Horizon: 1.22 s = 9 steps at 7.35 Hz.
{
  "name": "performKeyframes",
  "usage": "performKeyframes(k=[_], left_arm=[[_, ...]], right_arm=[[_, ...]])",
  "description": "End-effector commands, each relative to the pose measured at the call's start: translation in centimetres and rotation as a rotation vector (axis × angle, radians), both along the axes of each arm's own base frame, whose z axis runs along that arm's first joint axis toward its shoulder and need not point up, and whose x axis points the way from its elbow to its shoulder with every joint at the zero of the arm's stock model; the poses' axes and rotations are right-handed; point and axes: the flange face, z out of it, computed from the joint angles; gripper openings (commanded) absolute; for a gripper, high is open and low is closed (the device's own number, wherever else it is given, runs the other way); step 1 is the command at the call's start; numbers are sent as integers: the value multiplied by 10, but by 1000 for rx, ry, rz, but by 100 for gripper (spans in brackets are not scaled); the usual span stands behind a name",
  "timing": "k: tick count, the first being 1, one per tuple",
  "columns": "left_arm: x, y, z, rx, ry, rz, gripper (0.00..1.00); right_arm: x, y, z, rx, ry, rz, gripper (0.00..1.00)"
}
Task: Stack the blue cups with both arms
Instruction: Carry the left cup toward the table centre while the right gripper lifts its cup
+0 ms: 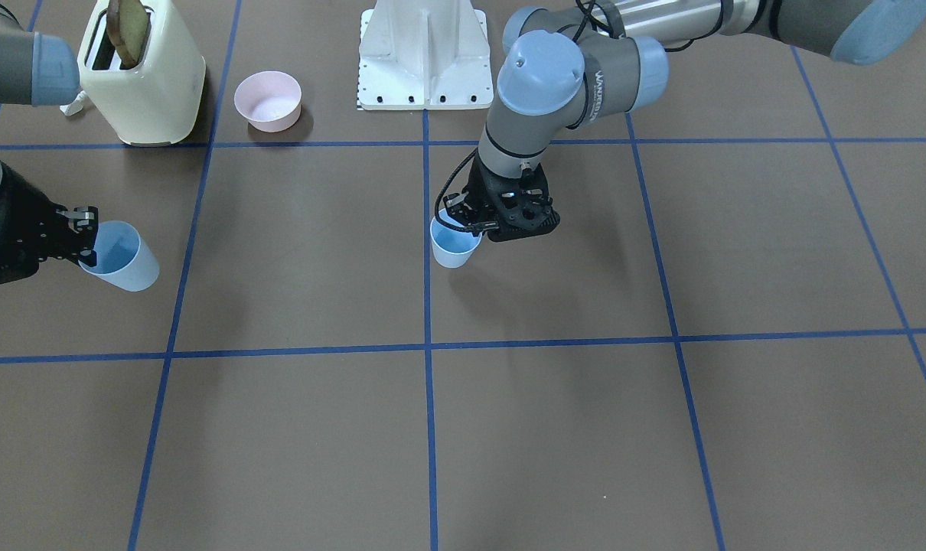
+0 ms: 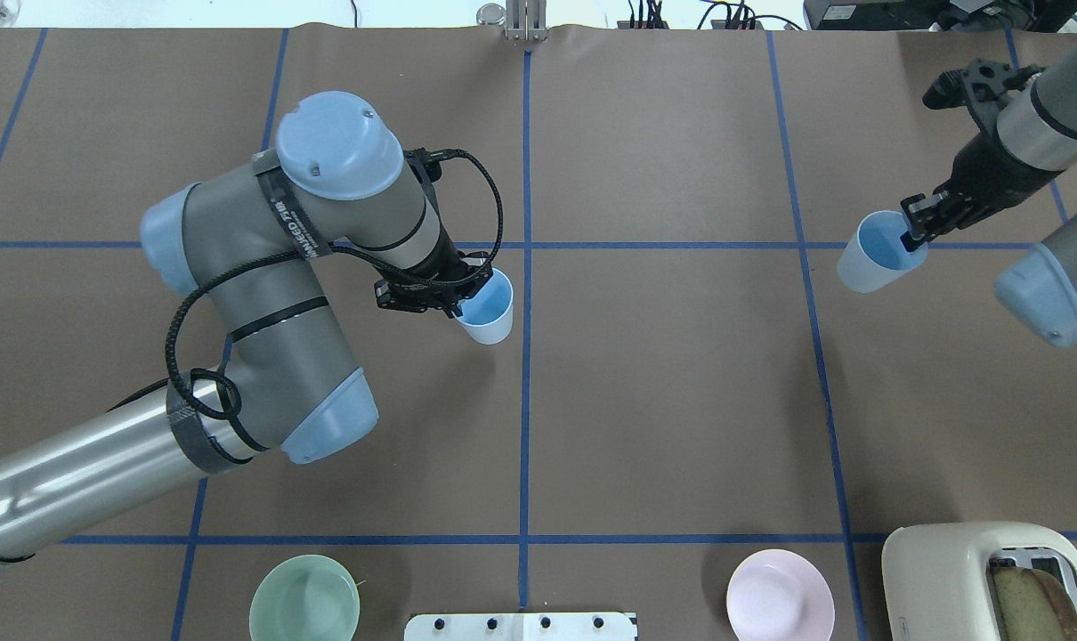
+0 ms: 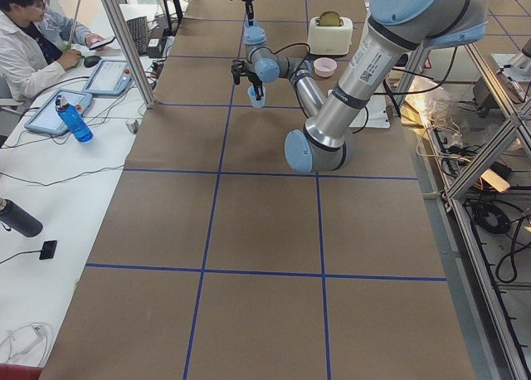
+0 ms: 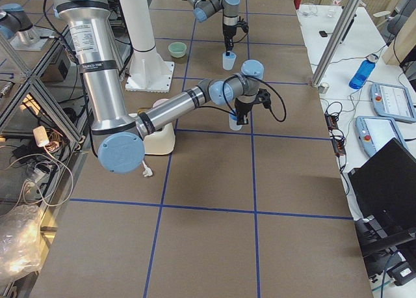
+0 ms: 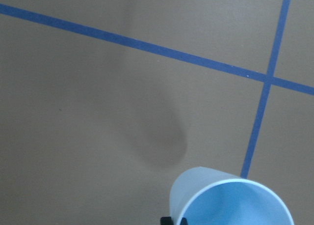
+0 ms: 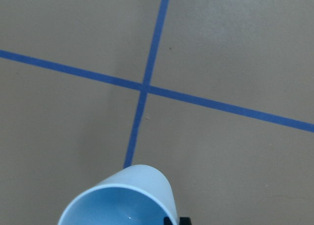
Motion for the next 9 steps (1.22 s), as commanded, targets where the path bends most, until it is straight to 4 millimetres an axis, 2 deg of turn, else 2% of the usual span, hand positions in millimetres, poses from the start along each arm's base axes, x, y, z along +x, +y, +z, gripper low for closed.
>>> performKeyframes(k=[1, 2, 5, 9], left_arm=[[20, 2, -4, 9, -18, -8, 0], [27, 2, -4, 14, -26, -11, 0], [42, 11, 0, 11, -38, -8, 0], [58, 18, -1, 31, -34, -10, 0]], right_arm=[[-13, -9, -54, -6, 1, -1, 8], [-18, -7, -72, -2, -5, -7, 8], [-52, 3, -118, -32, -41, 20, 8], [-58, 11, -128, -37, -51, 23, 8]])
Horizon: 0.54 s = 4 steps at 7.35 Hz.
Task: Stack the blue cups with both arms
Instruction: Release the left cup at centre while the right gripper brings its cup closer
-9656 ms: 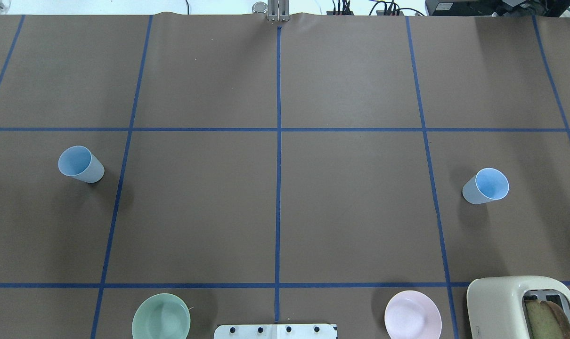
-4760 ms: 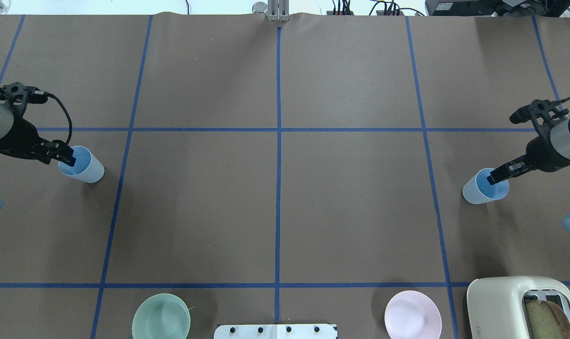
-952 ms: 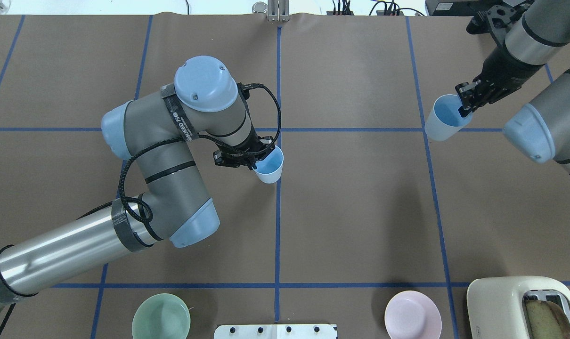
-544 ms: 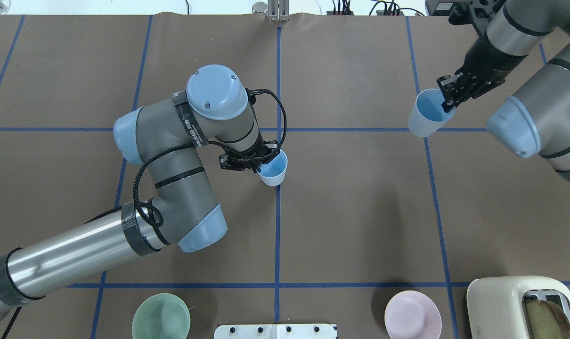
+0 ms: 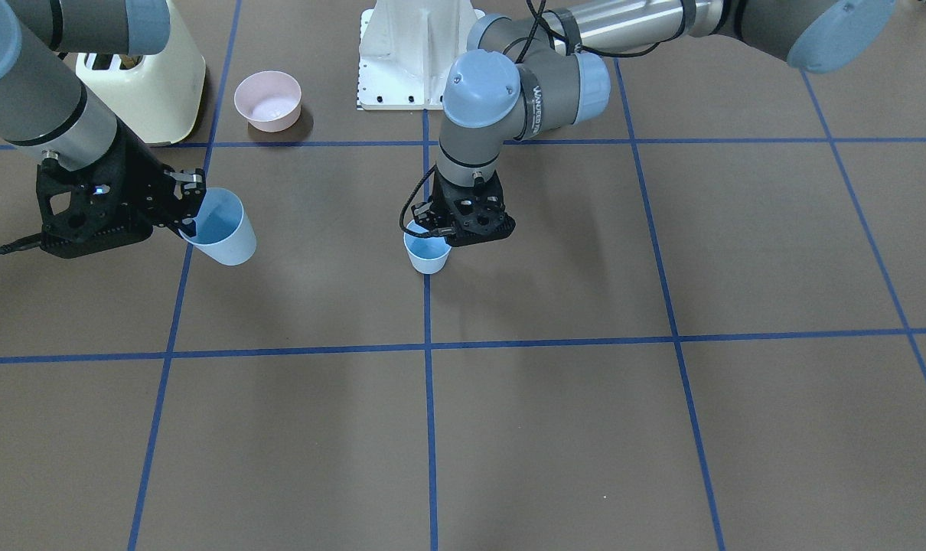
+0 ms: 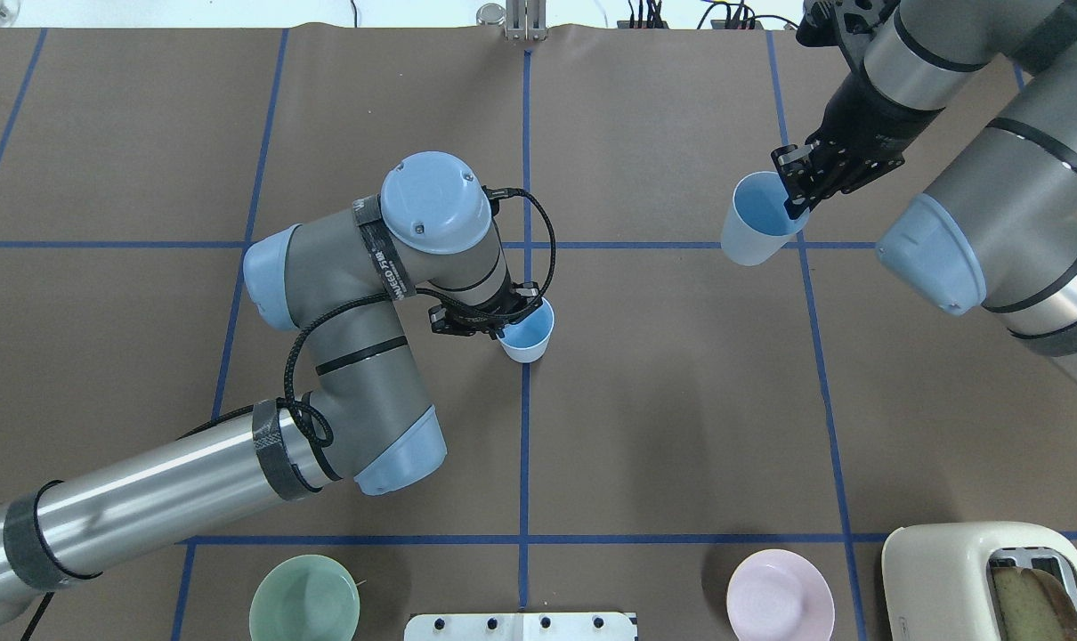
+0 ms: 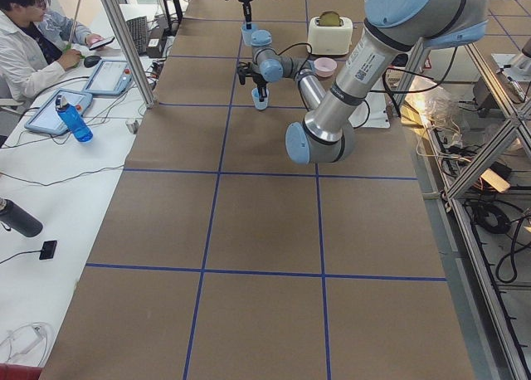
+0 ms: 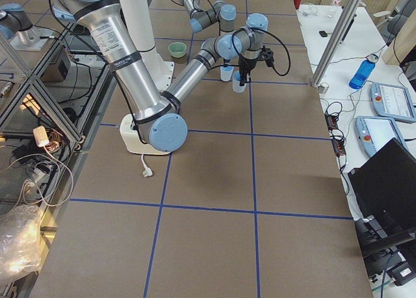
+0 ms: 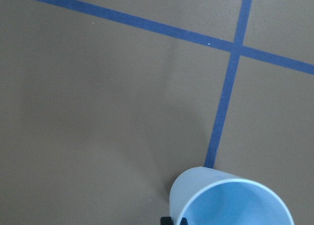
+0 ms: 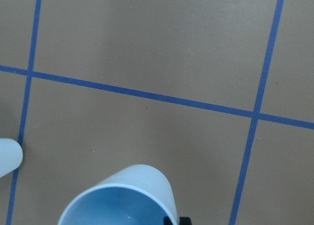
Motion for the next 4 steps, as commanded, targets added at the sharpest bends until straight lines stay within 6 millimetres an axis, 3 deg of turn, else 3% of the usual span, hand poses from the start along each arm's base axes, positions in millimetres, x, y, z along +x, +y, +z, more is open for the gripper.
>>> performKeyframes(k=[1, 2, 3, 4], left_arm=[[3, 2, 1, 14, 19, 4, 0], [1, 2, 0, 31, 36, 7, 0], [-1, 0, 1, 57, 35, 24, 17], [-5, 1, 7, 96, 26, 53, 60]], right_arm=[[-12, 4, -10, -6, -6, -3, 8], [-16, 3, -18, -12, -10, 7, 8], [-19, 4, -23, -14, -14, 9, 8], [-25, 6, -29, -17, -17, 8, 8]])
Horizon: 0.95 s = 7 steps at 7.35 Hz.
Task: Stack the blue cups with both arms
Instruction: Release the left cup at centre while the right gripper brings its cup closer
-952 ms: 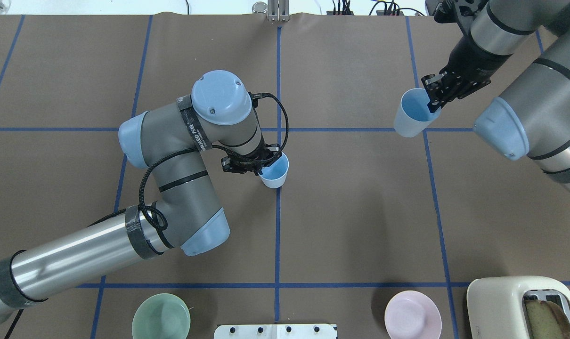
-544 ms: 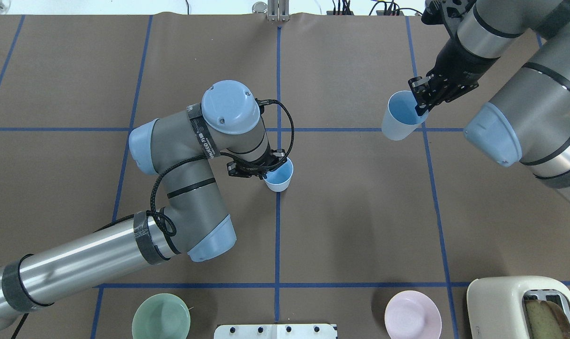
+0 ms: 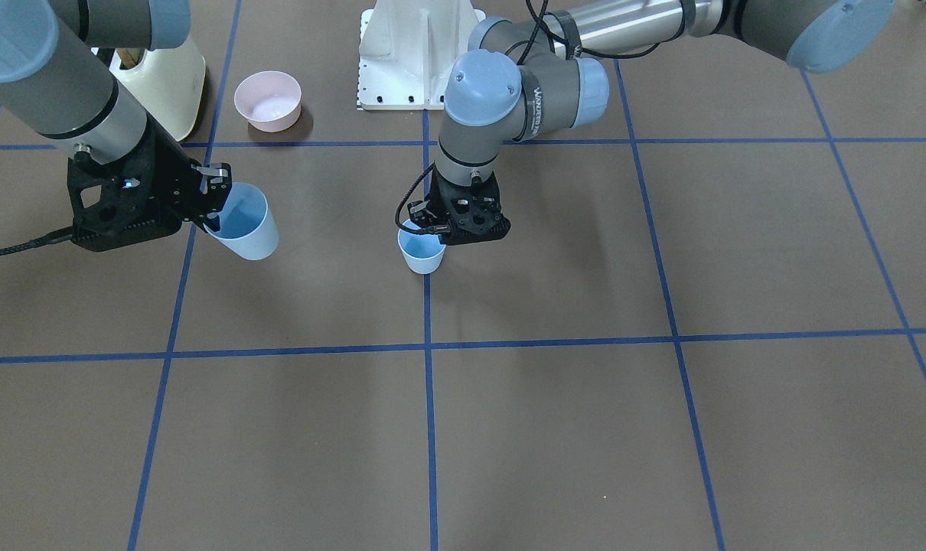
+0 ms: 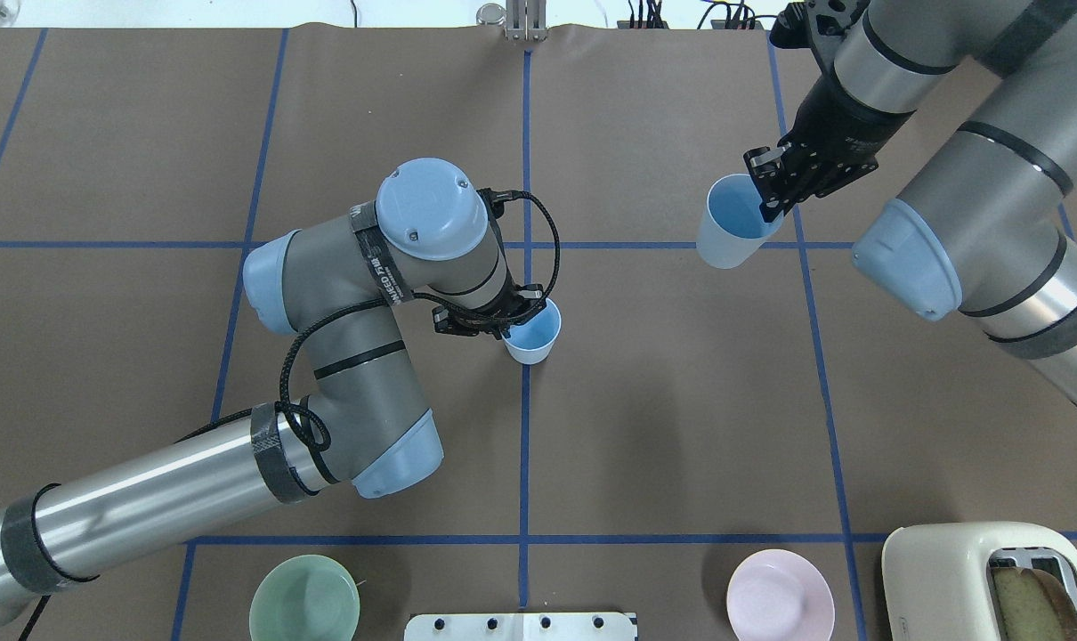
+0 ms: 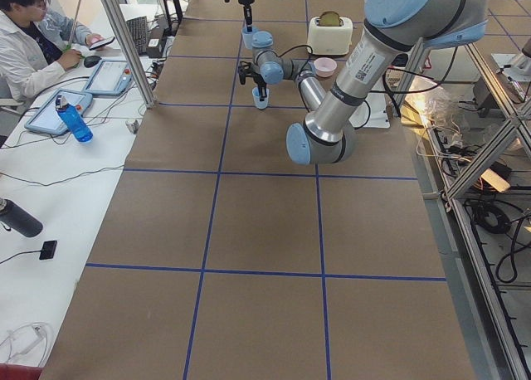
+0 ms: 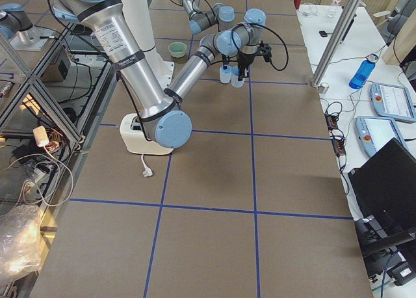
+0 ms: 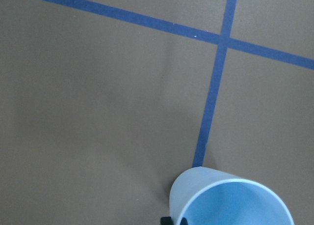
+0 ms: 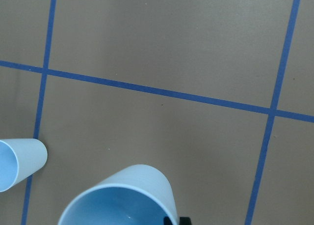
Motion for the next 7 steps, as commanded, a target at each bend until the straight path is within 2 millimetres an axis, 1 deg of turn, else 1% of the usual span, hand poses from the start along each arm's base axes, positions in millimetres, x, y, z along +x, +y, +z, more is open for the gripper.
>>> performKeyframes(k=[1, 2, 3, 4, 5, 6, 7], left_arm=[[-15, 4, 11, 59, 1, 34, 69], [-34, -6, 4, 70, 14, 20, 73], [-51, -7, 9, 90, 18, 20, 81], [-75, -22, 9, 85, 39, 40, 87], [-106, -43, 15, 51, 65, 53, 88], [-134, -61, 27, 84, 63, 63, 90], [-160, -77, 51, 125, 34, 85, 92]], right_arm=[[-19, 5, -18, -8, -10, -1, 8], [-29, 8, -27, -16, -15, -3, 8], [-37, 10, -33, -20, -18, -6, 8], [-49, 13, -43, -27, -21, -9, 8], [-76, 17, -57, -31, -9, -6, 8], [-98, 18, -63, -28, 6, -10, 8], [-112, 25, -62, -17, 14, -26, 8]])
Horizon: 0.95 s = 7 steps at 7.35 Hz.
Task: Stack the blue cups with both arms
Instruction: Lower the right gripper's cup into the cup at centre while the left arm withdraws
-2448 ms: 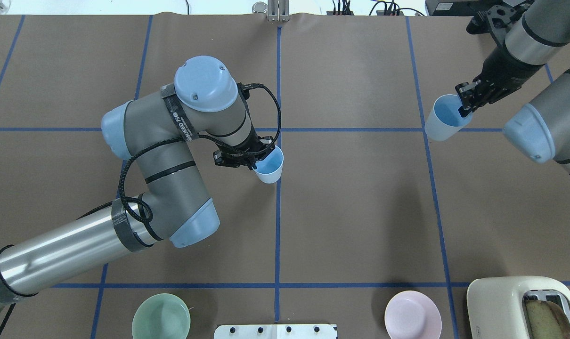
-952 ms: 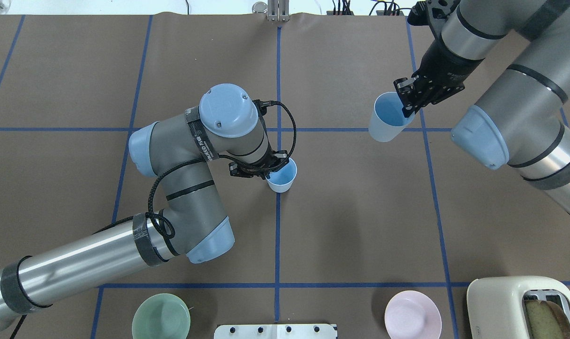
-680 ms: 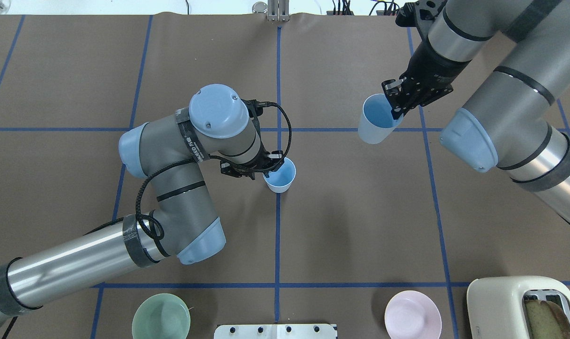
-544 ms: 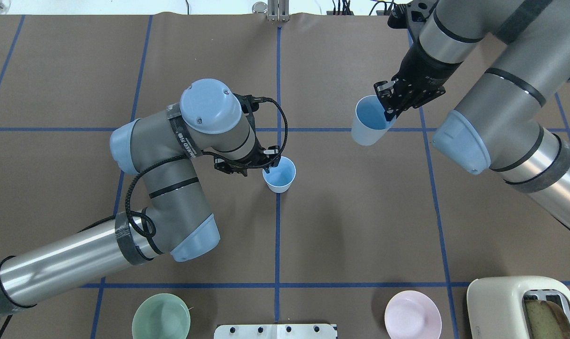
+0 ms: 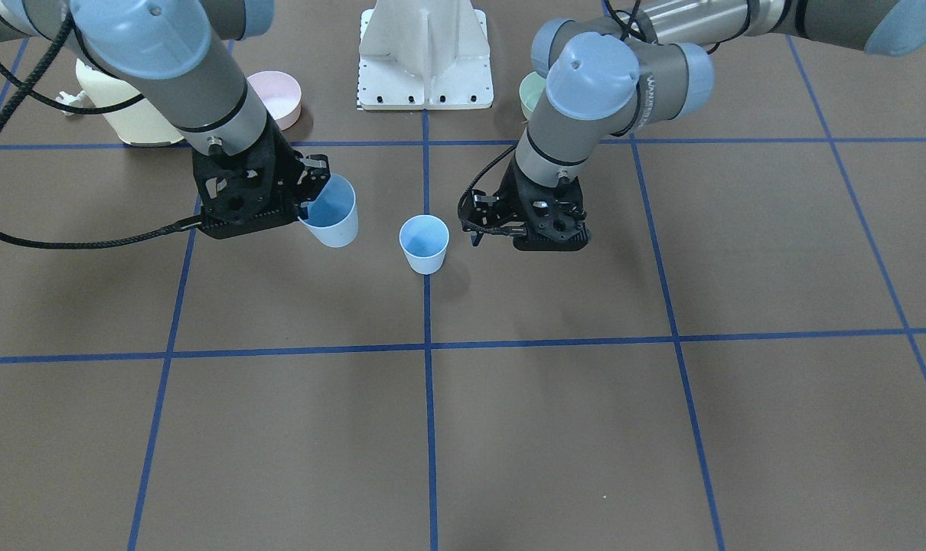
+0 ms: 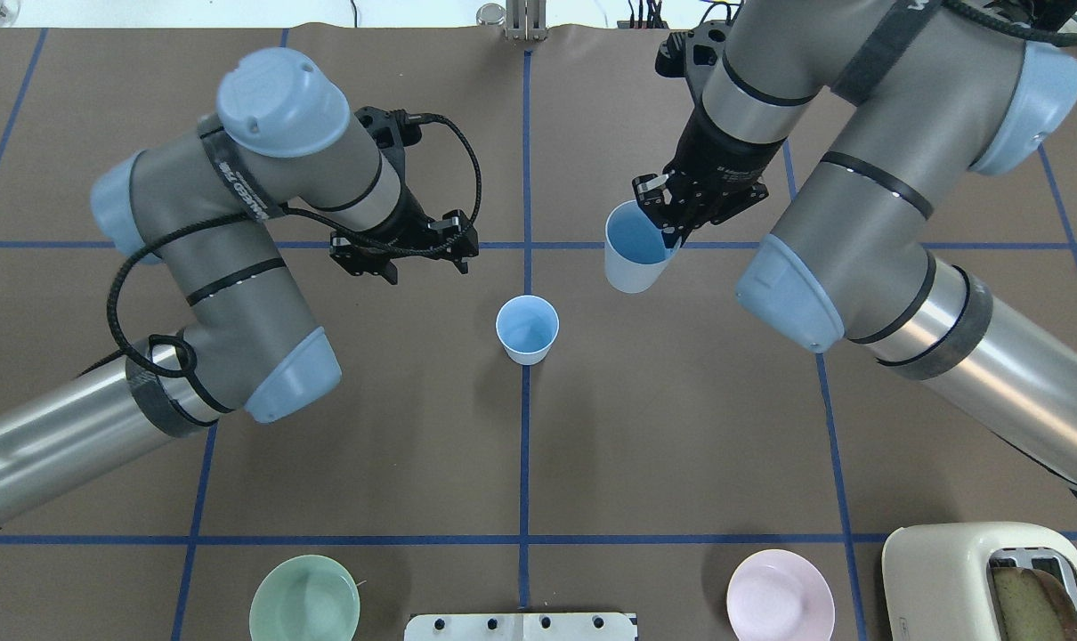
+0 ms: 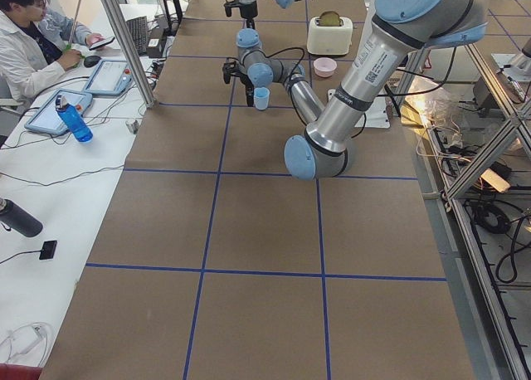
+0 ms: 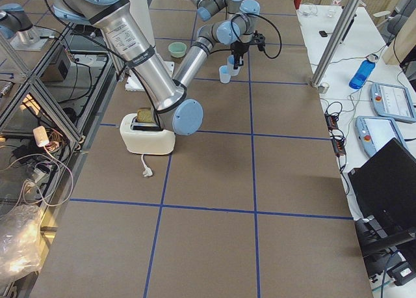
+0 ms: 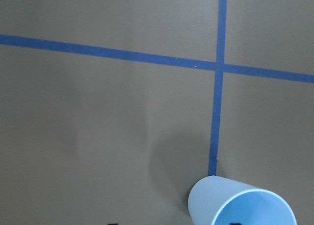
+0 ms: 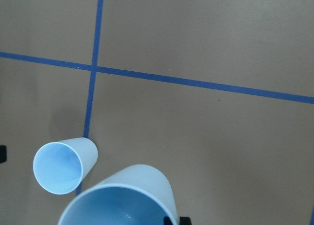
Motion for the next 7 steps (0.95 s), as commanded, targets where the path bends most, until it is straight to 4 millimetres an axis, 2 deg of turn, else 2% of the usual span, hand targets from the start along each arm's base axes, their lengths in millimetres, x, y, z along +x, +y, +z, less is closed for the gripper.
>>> performKeyframes(k=[1, 2, 3, 4, 6, 7], left_arm=[[-58, -35, 34, 73, -22, 36, 93], [-77, -45, 43, 60, -13, 41, 94], [-89, -51, 49, 77, -16, 44, 94], [-99, -55, 63, 97, -32, 54, 94], [-115, -61, 77, 106, -39, 62, 94], [-121, -64, 77, 103, -33, 60, 94]], right_arm=[[-36, 8, -3, 20, -3, -9, 8], [-53, 6, -6, 34, -25, 9, 8], [-69, 4, -18, 30, -39, 9, 8], [-76, 2, -29, 28, -43, 9, 8], [-94, 15, -27, 42, -26, -4, 8], [-104, 18, -21, 42, -7, -7, 8]])
